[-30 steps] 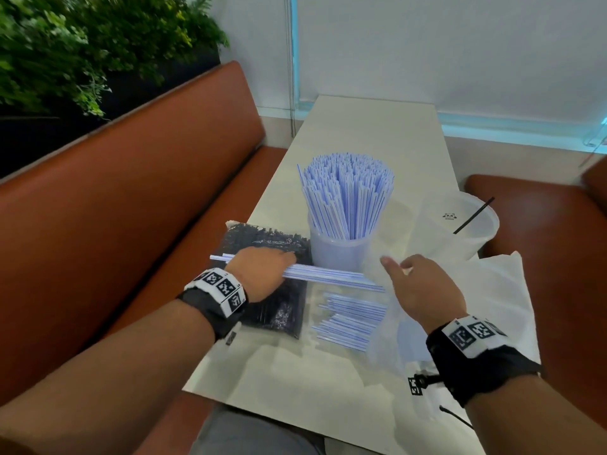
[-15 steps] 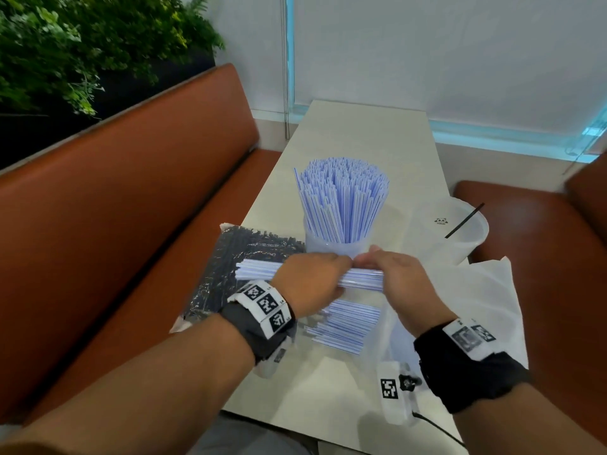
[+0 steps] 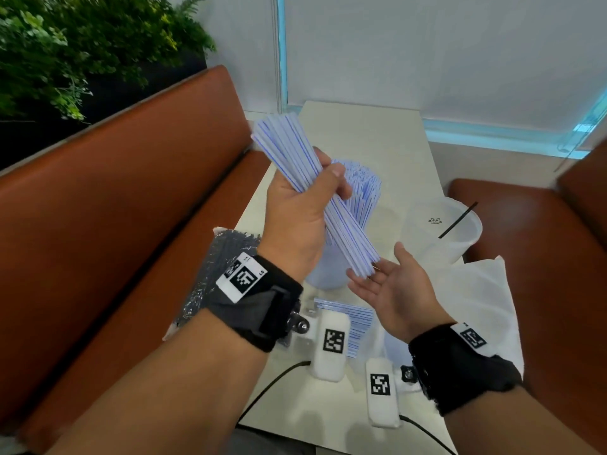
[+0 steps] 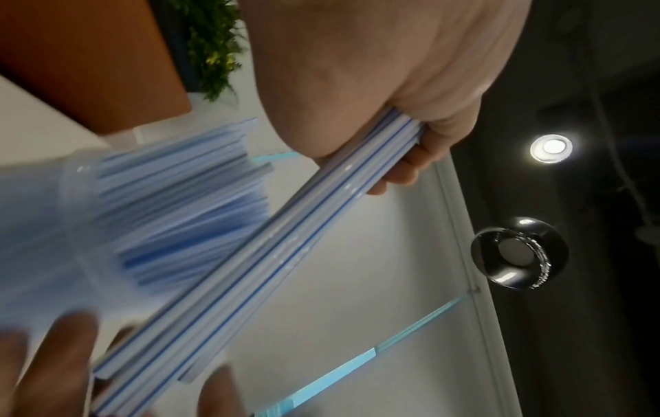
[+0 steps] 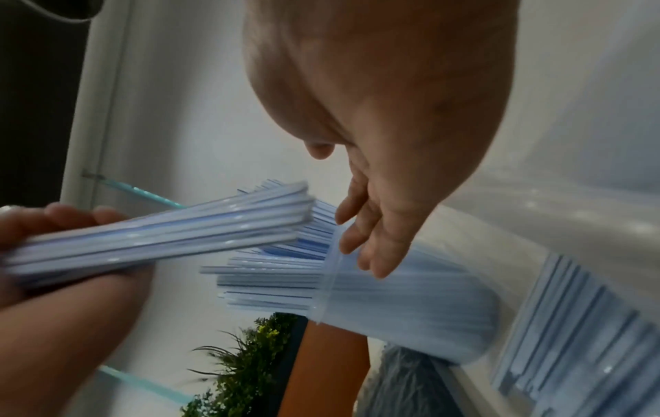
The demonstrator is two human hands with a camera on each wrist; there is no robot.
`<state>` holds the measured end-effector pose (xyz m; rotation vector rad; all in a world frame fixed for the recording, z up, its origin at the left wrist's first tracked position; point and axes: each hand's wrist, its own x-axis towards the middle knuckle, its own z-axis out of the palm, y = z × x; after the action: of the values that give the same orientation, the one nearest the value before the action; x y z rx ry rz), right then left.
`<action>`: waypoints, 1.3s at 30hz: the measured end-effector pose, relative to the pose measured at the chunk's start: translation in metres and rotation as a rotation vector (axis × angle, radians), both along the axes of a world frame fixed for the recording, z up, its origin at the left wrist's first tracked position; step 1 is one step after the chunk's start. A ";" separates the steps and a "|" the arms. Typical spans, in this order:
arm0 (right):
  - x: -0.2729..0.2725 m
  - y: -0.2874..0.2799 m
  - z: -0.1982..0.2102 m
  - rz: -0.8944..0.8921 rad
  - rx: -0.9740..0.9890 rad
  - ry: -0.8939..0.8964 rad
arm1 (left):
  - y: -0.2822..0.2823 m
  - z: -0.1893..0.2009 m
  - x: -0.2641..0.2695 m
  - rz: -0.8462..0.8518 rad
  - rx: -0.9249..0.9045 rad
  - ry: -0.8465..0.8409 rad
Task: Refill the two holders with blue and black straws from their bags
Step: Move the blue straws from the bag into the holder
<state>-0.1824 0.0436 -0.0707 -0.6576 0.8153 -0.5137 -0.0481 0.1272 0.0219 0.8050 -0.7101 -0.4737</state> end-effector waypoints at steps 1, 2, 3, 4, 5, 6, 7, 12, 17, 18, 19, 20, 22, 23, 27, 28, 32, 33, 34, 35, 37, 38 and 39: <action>0.002 0.001 0.002 0.018 0.024 -0.042 | -0.003 -0.003 -0.005 -0.017 0.011 0.040; 0.003 0.002 0.005 0.031 0.038 -0.074 | -0.005 -0.007 -0.010 -0.030 0.045 0.059; 0.003 0.003 0.006 0.031 0.046 -0.094 | -0.006 -0.010 -0.014 -0.044 0.076 0.065; 0.003 0.002 0.006 0.022 0.052 -0.106 | -0.006 -0.013 -0.016 -0.050 0.094 0.070; 0.001 0.001 0.006 0.009 0.057 -0.113 | -0.006 -0.015 -0.016 -0.052 0.092 0.081; -0.001 -0.001 0.005 0.003 0.058 -0.117 | -0.006 -0.015 -0.015 -0.046 0.077 0.093; -0.002 -0.002 0.005 0.020 0.047 -0.114 | -0.006 -0.015 -0.015 -0.039 0.065 0.101; 0.001 0.006 0.005 0.135 -0.404 0.068 | -0.008 -0.017 -0.012 -0.023 0.125 0.127; 0.001 0.012 0.009 0.385 -1.050 0.144 | -0.004 -0.023 -0.009 0.018 0.193 0.047; 0.003 0.015 0.009 0.440 -1.085 0.155 | -0.002 -0.024 -0.008 0.023 0.202 0.036; 0.003 0.018 0.010 0.465 -1.098 0.138 | -0.001 -0.024 -0.006 0.039 0.200 0.033; 0.004 0.020 0.010 0.476 -1.104 0.116 | 0.000 -0.025 -0.002 0.062 0.189 0.034; 0.007 0.025 0.009 0.503 -1.132 0.143 | 0.002 -0.024 0.004 0.093 0.168 0.041; 0.009 0.027 0.008 0.516 -1.168 0.200 | 0.003 -0.024 0.004 0.094 0.167 0.042; 0.020 0.027 0.006 0.426 -1.275 0.423 | 0.007 -0.021 0.004 0.043 0.222 0.058; 0.021 0.026 0.006 0.399 -1.285 0.448 | 0.008 -0.018 0.006 0.035 0.226 0.059; 0.027 0.023 0.004 0.451 -1.366 0.520 | 0.012 -0.008 0.013 0.010 0.267 -0.053; 0.028 0.021 0.004 0.507 -1.381 0.542 | 0.013 -0.005 0.015 0.016 0.293 -0.118; 0.028 0.017 0.006 0.584 -1.405 0.575 | 0.014 -0.001 0.017 0.031 0.313 -0.177; 0.026 0.011 0.007 0.670 -1.439 0.619 | 0.015 0.004 0.022 0.050 0.324 -0.220; 0.022 -0.003 0.011 0.781 -1.522 0.707 | 0.015 0.014 0.036 0.084 0.332 -0.265; 0.020 -0.010 0.013 0.778 -1.568 0.747 | 0.015 0.018 0.043 0.091 0.342 -0.274; 0.021 -0.016 0.014 0.738 -1.608 0.787 | 0.014 0.021 0.049 0.091 0.354 -0.268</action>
<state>-0.1618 0.0280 -0.0570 -2.6415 0.6521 -0.0970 0.0007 0.1410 0.0430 1.2451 -0.8450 -0.4187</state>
